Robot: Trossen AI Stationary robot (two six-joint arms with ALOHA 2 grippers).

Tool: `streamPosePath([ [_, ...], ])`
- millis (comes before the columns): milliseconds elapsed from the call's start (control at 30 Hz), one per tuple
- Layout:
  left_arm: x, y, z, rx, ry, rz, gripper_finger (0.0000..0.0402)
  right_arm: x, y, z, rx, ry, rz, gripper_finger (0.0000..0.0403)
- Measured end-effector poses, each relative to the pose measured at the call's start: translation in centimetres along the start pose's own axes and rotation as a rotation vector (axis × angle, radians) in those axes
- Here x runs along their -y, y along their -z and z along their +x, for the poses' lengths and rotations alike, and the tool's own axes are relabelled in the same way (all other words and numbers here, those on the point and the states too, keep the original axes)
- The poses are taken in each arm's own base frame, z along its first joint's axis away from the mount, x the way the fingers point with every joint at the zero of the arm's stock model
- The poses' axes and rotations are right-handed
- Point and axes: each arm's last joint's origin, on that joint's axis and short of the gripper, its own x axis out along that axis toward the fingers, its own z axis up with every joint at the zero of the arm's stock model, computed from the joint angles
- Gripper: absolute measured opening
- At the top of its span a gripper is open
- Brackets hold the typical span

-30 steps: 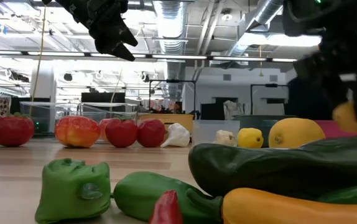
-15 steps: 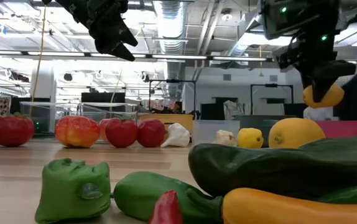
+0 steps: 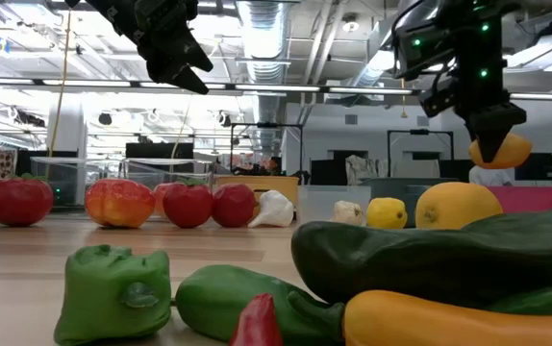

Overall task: Sort produce into baskets
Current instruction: Put the lemon into the red bin

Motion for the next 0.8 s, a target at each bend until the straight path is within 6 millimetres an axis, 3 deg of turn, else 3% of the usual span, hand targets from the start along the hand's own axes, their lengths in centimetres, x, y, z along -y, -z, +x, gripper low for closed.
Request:
streamPosePath([
  [433, 0.1, 0.1, 0.0, -0.013, 0.045, 0.011, 0.0394, 1.5, -0.1, 1.0, -0.043, -0.01, 0.062, 0.0265],
  [667, 0.0, 1.0, -0.1, -0.103, 0.036, 0.016, 0.0394, 1.9, -0.1, 1.3, -0.049, -0.013, 0.053, 0.0266],
  [800, 0.0, 1.5, -0.1, -0.159, 0.028, 0.018, 0.0394, 2.4, -0.4, 1.3, -0.017, 0.106, 0.167, 0.0266],
])
